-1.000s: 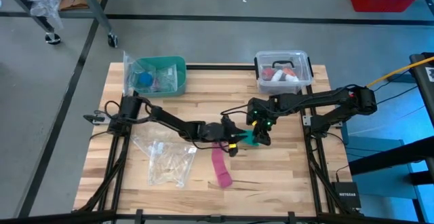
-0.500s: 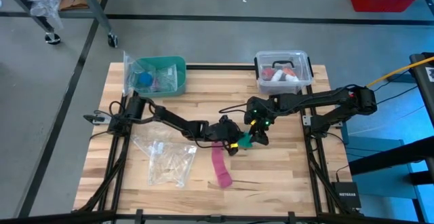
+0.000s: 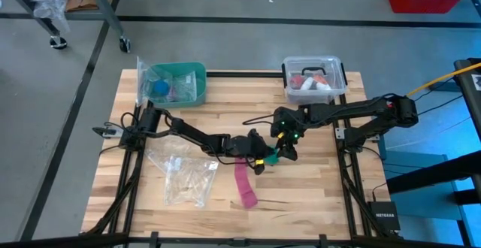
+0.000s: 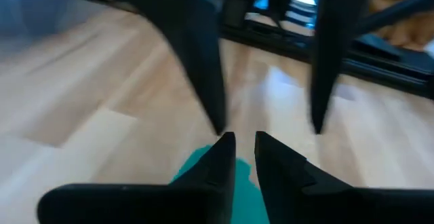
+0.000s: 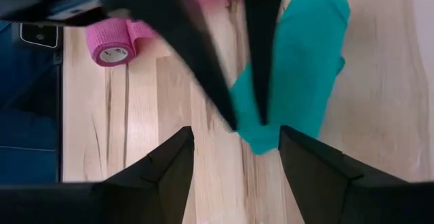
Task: Roll bandage
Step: Roll the green bandage
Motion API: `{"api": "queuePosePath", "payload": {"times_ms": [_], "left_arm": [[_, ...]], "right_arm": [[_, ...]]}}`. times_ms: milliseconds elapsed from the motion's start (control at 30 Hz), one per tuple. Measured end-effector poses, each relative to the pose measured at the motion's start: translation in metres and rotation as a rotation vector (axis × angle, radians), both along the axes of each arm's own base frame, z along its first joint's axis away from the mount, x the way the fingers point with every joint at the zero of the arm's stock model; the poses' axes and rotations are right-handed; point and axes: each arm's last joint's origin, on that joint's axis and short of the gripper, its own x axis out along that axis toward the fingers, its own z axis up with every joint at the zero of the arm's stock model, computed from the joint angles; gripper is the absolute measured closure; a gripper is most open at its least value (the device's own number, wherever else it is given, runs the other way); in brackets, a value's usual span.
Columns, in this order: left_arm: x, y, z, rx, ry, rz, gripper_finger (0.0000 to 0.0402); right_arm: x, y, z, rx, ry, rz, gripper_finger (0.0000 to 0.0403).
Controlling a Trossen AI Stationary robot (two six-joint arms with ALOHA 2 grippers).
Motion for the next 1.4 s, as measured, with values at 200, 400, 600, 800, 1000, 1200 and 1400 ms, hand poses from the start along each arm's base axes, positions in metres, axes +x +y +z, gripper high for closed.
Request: {"api": "queuePosePath", "payload": {"times_ms": [200,400,600,800,1000,1200,1400], "left_arm": [[-0.001,-0.008,-0.001,-0.074,0.012,-0.071,0.0298],[0.000,-0.014,0.005,-0.108,-0.050,-0.081,0.0254],[0.001,-0.018,0.011,-0.078,-0.108,-0.101,0.0247],[0.000,-0.017,0.006,-0.057,-0.051,-0.091,0.0247],[0.000,-0.007,0.005,-0.035,-0.039,-0.020,0.0247],[-0.001,0.004,-0.003,-0.031,0.039,0.013,0.0247],[-0.003,0.012,-0.009,-0.010,0.109,0.067,0.0247]], "right_arm": [[-0.001,-0.001,0.003,-0.028,-0.015,-0.012,0.0186],[-0.003,-0.002,0.007,-0.083,-0.032,-0.040,0.0186],[-0.006,-0.002,0.013,-0.106,-0.053,-0.053,0.0186],[-0.009,-0.002,0.017,-0.089,-0.058,-0.045,0.0186],[-0.018,-0.001,0.013,-0.072,0.038,-0.037,0.0186],[-0.019,0.001,0.013,-0.035,0.043,-0.020,0.0186],[-0.019,0.001,0.013,-0.024,0.040,-0.014,0.0186]]}}
